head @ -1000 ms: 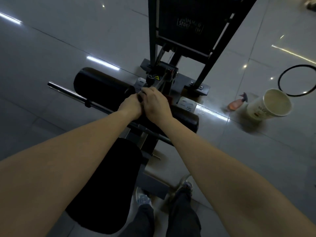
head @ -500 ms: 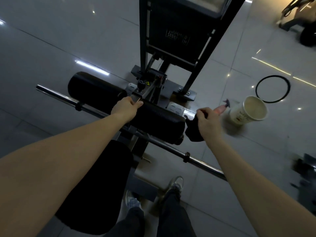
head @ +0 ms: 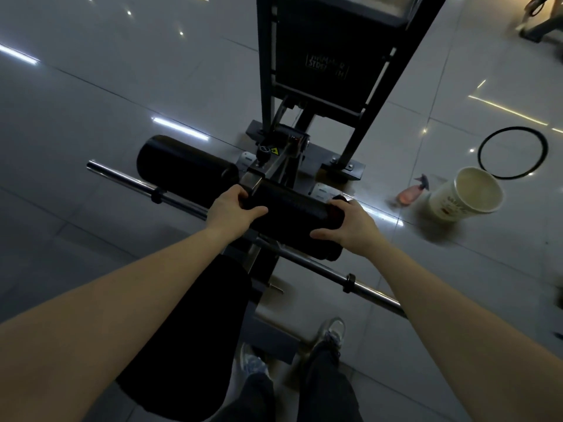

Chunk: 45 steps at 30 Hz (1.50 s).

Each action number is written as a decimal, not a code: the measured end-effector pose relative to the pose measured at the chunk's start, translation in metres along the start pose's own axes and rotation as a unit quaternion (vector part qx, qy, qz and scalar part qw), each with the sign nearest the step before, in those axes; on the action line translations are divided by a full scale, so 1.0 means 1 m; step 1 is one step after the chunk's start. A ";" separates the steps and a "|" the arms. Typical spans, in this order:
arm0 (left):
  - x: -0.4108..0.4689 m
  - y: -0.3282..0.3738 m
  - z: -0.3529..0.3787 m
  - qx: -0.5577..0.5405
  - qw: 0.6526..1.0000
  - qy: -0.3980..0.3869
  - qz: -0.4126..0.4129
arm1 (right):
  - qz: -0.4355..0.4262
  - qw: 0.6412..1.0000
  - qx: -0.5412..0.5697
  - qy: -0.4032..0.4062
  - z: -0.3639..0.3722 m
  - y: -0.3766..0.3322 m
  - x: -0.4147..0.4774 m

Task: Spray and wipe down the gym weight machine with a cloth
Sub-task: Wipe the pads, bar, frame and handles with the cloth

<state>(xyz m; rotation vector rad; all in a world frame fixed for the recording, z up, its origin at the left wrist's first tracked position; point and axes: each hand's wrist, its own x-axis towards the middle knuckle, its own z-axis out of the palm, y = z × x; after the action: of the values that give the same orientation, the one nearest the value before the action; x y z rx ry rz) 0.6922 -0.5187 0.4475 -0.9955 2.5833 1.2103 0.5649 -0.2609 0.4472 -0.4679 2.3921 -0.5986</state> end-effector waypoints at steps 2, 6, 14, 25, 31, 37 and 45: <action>0.002 0.007 0.001 0.010 1.000 0.010 -0.002 | -0.005 0.999 0.038 -0.002 -0.005 0.004 0.004; 0.008 0.014 -0.001 -0.011 1.000 0.005 -0.013 | 0.004 0.992 0.118 -0.043 -0.016 0.000 0.009; 0.026 0.022 0.010 0.006 1.000 -0.007 -0.030 | 0.053 0.966 0.216 -0.135 -0.034 0.001 0.028; 0.024 0.033 0.008 0.222 0.975 -0.005 0.023 | -0.134 0.947 -0.090 0.278 0.052 -0.039 -0.024; 0.031 0.031 0.005 0.225 0.973 -0.041 0.011 | -0.222 0.959 0.004 0.176 0.068 -0.129 0.042; 0.037 0.021 0.002 0.167 0.983 -0.062 0.030 | -0.214 0.968 -0.066 0.116 0.056 -0.123 0.068; 0.044 0.013 0.002 0.108 0.991 -0.080 0.014 | -0.165 0.944 -0.126 0.257 0.027 -0.020 -0.023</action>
<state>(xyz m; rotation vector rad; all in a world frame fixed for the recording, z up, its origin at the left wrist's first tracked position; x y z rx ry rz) 0.6499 -0.5344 0.4382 -0.7881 2.5419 0.9470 0.6023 -0.2750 0.4496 -0.9350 2.9346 -0.6182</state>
